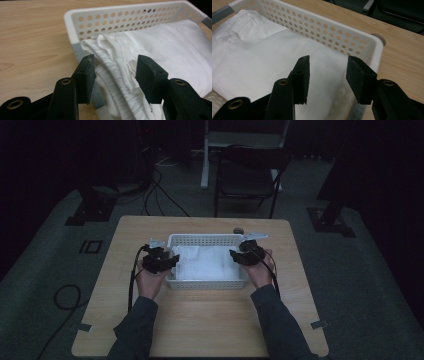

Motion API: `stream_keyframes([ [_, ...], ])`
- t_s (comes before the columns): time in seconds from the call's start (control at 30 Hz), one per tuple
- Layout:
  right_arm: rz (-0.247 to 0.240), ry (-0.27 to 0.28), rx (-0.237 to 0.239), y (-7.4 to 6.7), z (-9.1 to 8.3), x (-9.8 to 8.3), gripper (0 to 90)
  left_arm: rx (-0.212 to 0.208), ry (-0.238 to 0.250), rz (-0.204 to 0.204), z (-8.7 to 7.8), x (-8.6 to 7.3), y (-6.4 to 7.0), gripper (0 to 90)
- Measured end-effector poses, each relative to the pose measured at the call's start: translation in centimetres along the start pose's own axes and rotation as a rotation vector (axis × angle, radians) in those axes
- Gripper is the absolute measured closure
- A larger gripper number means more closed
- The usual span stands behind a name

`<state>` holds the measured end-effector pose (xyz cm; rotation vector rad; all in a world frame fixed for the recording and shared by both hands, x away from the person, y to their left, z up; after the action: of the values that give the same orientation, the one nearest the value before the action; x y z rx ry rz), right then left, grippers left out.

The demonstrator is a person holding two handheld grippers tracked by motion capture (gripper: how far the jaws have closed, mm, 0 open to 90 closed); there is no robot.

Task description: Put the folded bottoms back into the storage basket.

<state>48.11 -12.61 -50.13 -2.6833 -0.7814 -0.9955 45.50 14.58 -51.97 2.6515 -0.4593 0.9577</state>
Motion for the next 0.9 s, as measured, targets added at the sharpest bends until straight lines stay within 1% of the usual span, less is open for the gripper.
stream_keyframes([
  [0.17, 0.024, 0.028, -0.010, 1.1, -1.1, -0.9, 54.0, 0.013, 0.023, -0.019, -0.9, -0.3, -1.1, 49.0],
  [0.27, 0.048, 0.047, -0.011, 1.9, -1.9, -1.6, 54.1, 0.023, 0.031, -0.026, -1.4, -0.6, -1.8, 49.0],
  [0.33, 0.064, 0.055, -0.016, 2.5, -2.3, -2.3, 54.1, 0.031, 0.037, -0.033, -1.6, -0.9, -2.3, 49.1],
  [0.43, 0.100, 0.058, -0.021, 3.5, -2.8, -3.5, 53.9, 0.045, 0.038, -0.046, -1.9, -1.6, -3.2, 49.1],
  [0.5, 0.122, 0.053, -0.024, 4.2, -2.9, -4.4, 53.9, 0.054, 0.039, -0.058, -2.0, -2.1, -3.8, 49.1],
  [0.57, 0.143, 0.043, -0.031, 4.9, -2.7, -5.2, 53.8, 0.065, 0.041, -0.072, -1.9, -2.7, -4.3, 49.1],
  [0.67, 0.169, 0.019, -0.046, 5.9, -2.0, -6.5, 53.4, 0.085, 0.024, -0.087, -1.6, -3.8, -5.2, 49.0],
  [0.73, 0.183, 0.002, -0.050, 6.3, -1.4, -7.3, 53.1, 0.107, 0.008, -0.092, -1.2, -4.6, -5.6, 49.0],
  [0.8, 0.192, -0.015, -0.057, 6.7, -0.9, -8.1, 52.7, 0.126, -0.006, -0.090, -0.9, -5.3, -6.0, 49.0],
  [0.9, 0.199, -0.031, -0.069, 7.0, -0.4, -9.0, 52.0, 0.171, -0.043, -0.077, -0.4, -6.3, -6.5, 48.8],
])
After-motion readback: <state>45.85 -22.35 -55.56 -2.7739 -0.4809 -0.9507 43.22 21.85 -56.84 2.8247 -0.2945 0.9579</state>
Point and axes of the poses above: each handheld gripper's, and its own axes: z roughly forward along the jaws, x roughly out of its top, y roughly to its right, the point moved 8 cm from there along z, roughly forward along the jaws, and after that the axes turned 11 degrees about -y, right-handed, at the moved point
